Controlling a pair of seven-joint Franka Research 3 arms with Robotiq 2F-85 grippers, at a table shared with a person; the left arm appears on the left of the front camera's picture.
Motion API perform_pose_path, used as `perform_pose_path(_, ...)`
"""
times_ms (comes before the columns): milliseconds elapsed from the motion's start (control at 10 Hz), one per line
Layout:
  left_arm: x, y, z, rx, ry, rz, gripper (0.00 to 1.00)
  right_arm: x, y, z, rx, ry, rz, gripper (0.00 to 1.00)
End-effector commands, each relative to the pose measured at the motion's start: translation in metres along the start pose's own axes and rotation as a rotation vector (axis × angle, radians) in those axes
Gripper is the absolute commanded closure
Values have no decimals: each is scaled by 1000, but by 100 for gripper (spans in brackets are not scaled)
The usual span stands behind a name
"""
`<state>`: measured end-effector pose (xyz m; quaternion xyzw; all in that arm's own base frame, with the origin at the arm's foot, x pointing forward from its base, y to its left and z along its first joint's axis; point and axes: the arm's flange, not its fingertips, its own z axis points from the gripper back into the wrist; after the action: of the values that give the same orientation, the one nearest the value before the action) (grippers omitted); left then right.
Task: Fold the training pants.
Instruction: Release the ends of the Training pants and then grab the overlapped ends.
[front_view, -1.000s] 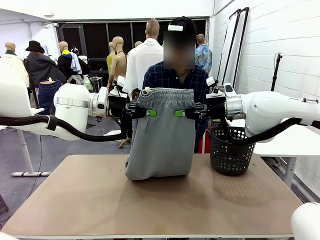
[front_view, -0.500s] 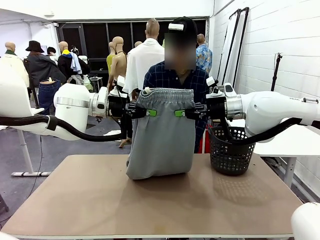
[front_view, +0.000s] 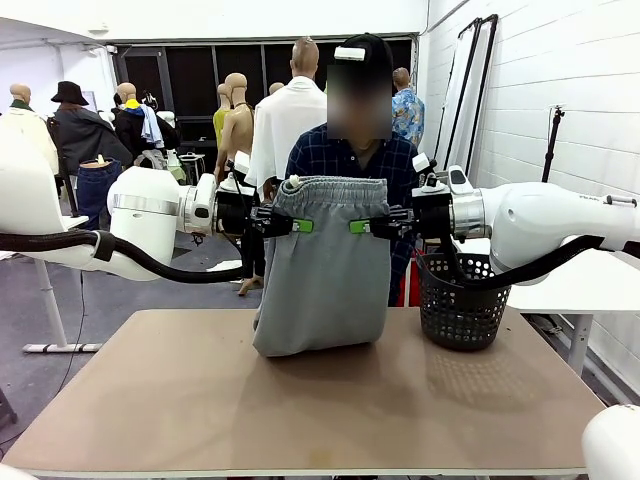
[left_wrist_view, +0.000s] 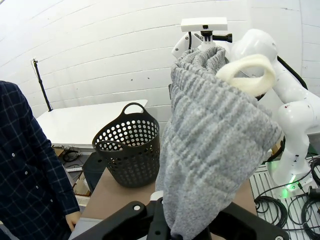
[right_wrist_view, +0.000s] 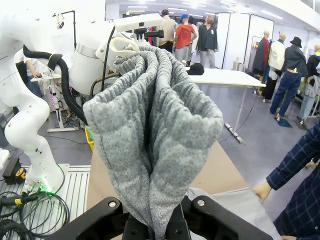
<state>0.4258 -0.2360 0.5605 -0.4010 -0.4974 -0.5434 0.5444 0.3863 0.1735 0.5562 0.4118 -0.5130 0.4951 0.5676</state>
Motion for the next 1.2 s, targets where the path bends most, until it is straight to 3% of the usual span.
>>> perform_pose_path(0, 1, -1, 0, 0, -10, 3, 100, 4, 3, -1, 1, -1, 15, 100)
perform_pose_path(1100, 1, -1, 0, 0, -10, 3, 100, 4, 3, -1, 1, -1, 15, 100)
